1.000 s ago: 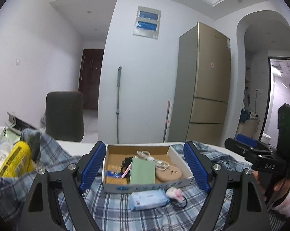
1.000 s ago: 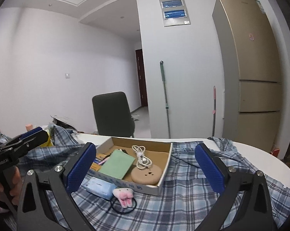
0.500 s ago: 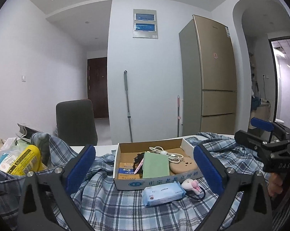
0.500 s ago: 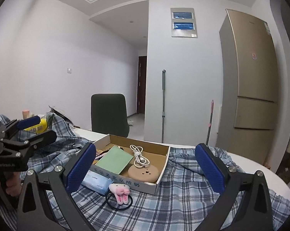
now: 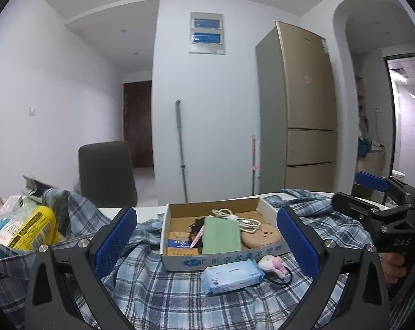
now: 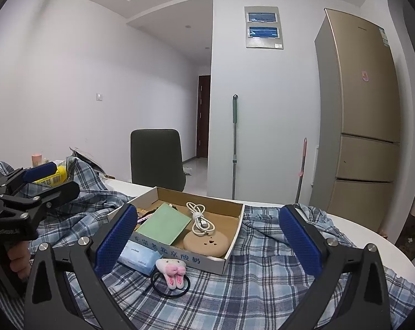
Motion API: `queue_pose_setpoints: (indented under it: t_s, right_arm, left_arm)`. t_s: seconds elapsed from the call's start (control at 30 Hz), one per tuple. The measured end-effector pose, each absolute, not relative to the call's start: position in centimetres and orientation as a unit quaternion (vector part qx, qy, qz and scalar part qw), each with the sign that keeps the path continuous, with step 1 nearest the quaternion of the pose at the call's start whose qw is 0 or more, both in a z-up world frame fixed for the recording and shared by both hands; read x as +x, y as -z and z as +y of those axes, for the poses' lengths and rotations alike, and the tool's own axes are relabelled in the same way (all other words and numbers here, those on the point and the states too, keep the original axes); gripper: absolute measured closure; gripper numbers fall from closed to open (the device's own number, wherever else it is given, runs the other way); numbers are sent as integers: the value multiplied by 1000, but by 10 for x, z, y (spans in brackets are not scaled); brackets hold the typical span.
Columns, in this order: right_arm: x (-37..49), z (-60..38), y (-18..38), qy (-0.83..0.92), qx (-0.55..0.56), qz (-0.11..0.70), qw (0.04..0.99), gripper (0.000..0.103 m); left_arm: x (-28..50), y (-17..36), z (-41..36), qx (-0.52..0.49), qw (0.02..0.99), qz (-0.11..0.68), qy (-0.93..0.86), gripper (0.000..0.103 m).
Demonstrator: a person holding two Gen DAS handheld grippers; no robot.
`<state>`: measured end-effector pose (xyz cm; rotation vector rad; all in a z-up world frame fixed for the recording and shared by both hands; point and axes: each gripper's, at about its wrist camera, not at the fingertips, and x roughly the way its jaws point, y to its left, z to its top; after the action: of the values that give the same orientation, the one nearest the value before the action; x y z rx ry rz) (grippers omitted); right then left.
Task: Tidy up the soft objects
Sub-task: 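Withdraw both tools and lower them toward the plush charm and wipes, then close the right tool on the pink-white plush charm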
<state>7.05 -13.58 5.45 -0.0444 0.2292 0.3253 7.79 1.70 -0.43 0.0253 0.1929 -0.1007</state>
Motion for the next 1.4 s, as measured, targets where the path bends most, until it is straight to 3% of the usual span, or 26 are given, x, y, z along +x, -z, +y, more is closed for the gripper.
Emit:
queue_pose_setpoints:
  t_s: [0.5,0.8,1.1,1.23,1.33,1.4]
  right_arm:
    - [71,-127,-52,-164,-45,121,978,0]
    - [88,-130,-47,-191,-27,168,967,0]
    - [130,-108,-38,-224,-56,304,924,22]
    - [157,-98,-13,-243,-41,395,885,33]
    - [173,-93,8,-248,-35,439,863,48]
    - [181,-92,18,-255,-25,460,850,49]
  left_arm:
    - [77,5,21,2,992,94,81,0]
    - [77,5,19,11,992,94,80,0]
    - [101,9,27,-9,980,181,78,0]
    - [117,19,35,-22,971,223,82,0]
    - [129,27,40,-28,965,253,68,0]
    - [133,30,42,-33,962,264,64,0]
